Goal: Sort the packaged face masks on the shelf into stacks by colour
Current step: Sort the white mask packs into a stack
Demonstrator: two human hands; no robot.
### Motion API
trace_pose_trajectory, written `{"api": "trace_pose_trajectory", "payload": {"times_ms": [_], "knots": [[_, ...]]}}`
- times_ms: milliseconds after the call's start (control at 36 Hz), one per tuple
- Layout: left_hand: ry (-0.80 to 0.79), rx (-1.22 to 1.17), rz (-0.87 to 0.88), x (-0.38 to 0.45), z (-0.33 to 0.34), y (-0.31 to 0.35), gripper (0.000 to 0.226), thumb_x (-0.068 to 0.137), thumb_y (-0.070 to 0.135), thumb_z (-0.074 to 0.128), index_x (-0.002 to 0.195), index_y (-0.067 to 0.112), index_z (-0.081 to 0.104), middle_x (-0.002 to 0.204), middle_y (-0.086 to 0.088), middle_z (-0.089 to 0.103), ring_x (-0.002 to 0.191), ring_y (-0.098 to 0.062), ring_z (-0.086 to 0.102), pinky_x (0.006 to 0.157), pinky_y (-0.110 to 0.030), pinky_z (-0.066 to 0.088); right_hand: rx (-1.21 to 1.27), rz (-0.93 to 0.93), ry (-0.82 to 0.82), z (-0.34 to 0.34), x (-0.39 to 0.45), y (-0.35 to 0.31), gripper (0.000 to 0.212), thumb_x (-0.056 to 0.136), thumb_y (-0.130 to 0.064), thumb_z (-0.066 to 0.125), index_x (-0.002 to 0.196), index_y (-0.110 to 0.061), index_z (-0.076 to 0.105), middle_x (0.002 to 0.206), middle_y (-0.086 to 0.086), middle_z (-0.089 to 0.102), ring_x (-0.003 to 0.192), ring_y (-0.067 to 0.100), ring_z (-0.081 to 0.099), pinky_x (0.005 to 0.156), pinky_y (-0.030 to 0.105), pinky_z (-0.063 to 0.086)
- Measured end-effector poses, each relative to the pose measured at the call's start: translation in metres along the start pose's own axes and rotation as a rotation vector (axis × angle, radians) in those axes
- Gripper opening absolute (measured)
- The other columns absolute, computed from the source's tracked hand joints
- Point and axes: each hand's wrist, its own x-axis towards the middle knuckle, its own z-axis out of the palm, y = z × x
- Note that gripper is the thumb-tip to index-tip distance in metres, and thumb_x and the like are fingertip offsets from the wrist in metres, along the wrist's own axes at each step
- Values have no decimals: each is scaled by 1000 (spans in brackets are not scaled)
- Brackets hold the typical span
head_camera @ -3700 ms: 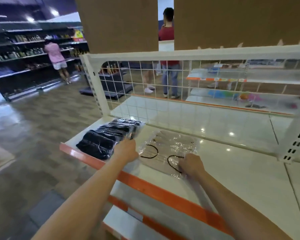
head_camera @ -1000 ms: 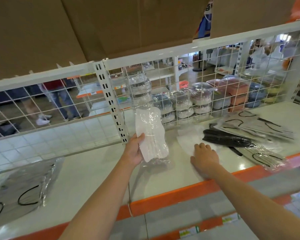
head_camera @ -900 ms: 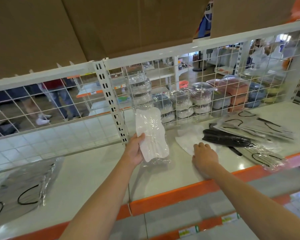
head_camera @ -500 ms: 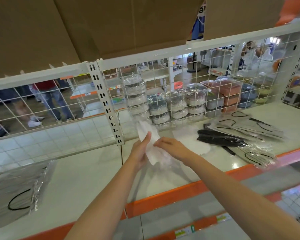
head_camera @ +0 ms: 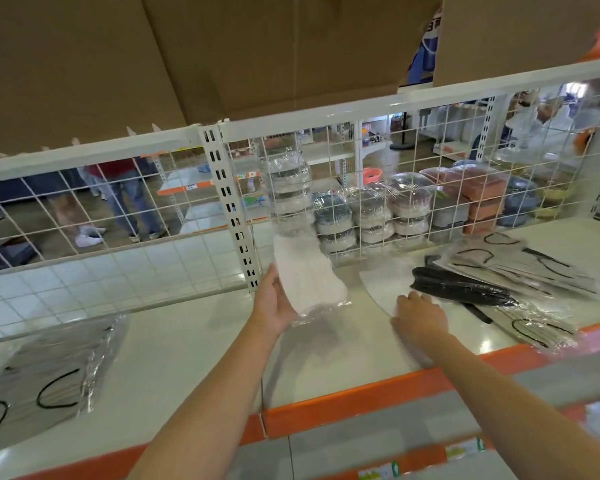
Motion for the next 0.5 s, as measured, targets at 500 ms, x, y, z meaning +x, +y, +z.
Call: {"api": "trace_pose_trajectory", "payload": {"times_ms": [500], "knots": [[-88,198,56,-12,14,-6,25,99,8,40,118,4,55,92,-12,70,82,-25,67,78,-42,50,874,-191,152,-60,-5,-81,21,96,-26,48,93,-18,67,89,-2,67,86,17,57,76,22,42]]}}
